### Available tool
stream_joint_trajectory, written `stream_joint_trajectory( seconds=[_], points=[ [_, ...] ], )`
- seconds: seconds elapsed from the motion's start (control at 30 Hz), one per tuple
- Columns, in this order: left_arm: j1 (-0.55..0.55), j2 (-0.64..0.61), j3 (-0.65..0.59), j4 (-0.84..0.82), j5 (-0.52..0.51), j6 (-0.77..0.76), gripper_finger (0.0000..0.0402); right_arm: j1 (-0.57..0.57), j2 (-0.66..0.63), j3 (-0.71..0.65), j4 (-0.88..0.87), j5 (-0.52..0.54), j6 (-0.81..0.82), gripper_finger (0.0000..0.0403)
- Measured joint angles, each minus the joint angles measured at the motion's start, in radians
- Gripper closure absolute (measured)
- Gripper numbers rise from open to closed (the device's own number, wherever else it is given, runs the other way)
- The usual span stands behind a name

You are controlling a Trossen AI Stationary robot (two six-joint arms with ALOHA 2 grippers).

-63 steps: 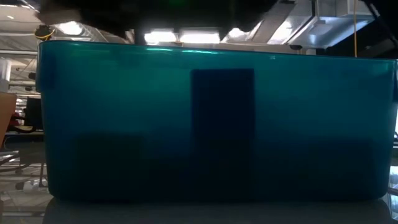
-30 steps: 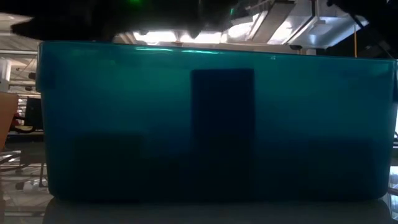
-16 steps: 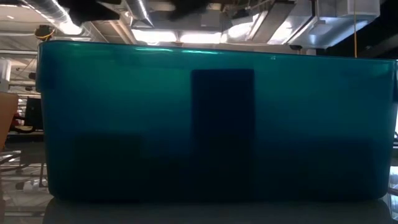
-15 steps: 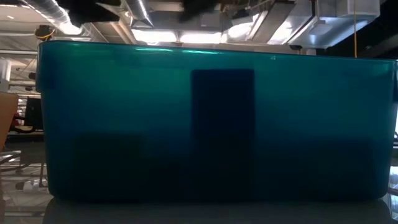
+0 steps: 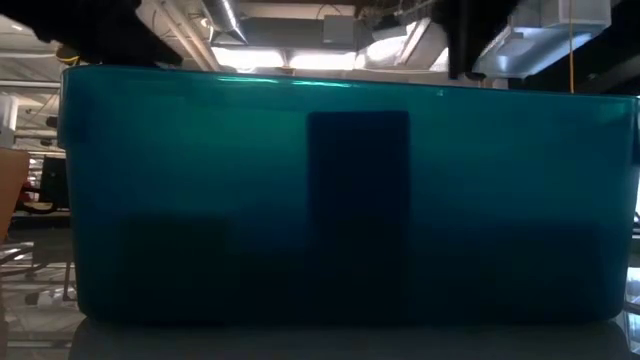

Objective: Sort blocks by size
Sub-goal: Put the light blue rectangular block into the yellow bin

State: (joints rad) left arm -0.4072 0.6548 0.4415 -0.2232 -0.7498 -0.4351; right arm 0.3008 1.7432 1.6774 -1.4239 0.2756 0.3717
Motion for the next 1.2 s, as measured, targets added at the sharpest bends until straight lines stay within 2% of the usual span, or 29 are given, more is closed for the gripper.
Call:
stream_joint_trajectory(
  seconds=[0.33, 0.5, 0.8, 1.0, 1.2],
  points=[
    [-0.006, 0.000, -0.067, 0.103, -0.001, -0.025, 0.0151, -0.105, -0.241, -0.517, 0.076, 0.002, 0.071, 0.0185],
    [-0.006, 0.001, -0.072, 0.132, -0.001, -0.024, 0.0151, -0.154, -0.274, -0.697, 0.156, -0.042, 0.040, 0.0185],
    [-0.004, 0.001, -0.072, 0.149, -0.001, -0.022, 0.0151, -0.163, -0.273, -0.874, 0.331, -0.146, -0.051, 0.0185],
    [-0.004, 0.001, -0.072, 0.164, -0.005, -0.003, 0.0151, -0.164, -0.273, -0.928, 0.431, -0.109, -0.141, 0.0185],
    [-0.004, 0.001, -0.072, 0.162, -0.005, -0.003, 0.0151, -0.172, -0.258, -0.966, 0.452, -0.119, -0.137, 0.0185]
  ],
)
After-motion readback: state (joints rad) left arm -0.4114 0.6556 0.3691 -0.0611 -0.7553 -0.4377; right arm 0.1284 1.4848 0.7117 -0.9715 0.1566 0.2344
